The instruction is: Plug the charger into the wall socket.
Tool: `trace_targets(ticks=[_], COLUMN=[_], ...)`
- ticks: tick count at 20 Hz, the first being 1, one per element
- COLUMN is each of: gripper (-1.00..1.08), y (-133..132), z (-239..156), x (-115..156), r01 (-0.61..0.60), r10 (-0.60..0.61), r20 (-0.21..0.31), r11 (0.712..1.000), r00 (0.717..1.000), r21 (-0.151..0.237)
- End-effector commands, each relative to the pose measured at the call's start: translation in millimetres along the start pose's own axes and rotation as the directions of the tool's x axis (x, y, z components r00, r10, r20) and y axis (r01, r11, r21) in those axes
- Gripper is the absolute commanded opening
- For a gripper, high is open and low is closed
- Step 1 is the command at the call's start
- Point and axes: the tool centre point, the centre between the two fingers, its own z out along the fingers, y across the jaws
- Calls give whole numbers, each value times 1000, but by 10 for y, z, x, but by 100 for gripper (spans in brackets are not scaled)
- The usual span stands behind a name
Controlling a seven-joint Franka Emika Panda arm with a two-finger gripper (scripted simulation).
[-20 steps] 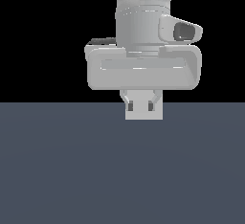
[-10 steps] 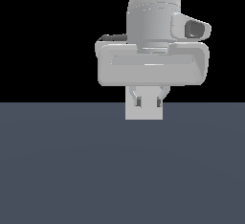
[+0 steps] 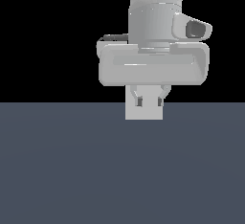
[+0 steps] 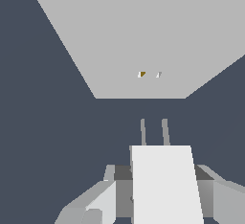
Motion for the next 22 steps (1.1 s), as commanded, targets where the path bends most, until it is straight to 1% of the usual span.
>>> trace_targets(ticks=[1, 6, 15, 22], gripper=[-100, -100, -100, -100], y=[-1, -2, -1, -1], z=[4, 40, 145, 165], x=[16, 121, 423, 478], r01=[0, 0, 0, 0], r10=[0, 0, 0, 0], r20=[0, 0, 0, 0], r11=[1000, 1000, 1000, 1000], r00=[1000, 1000, 1000, 1000], r21=[0, 0, 0, 0])
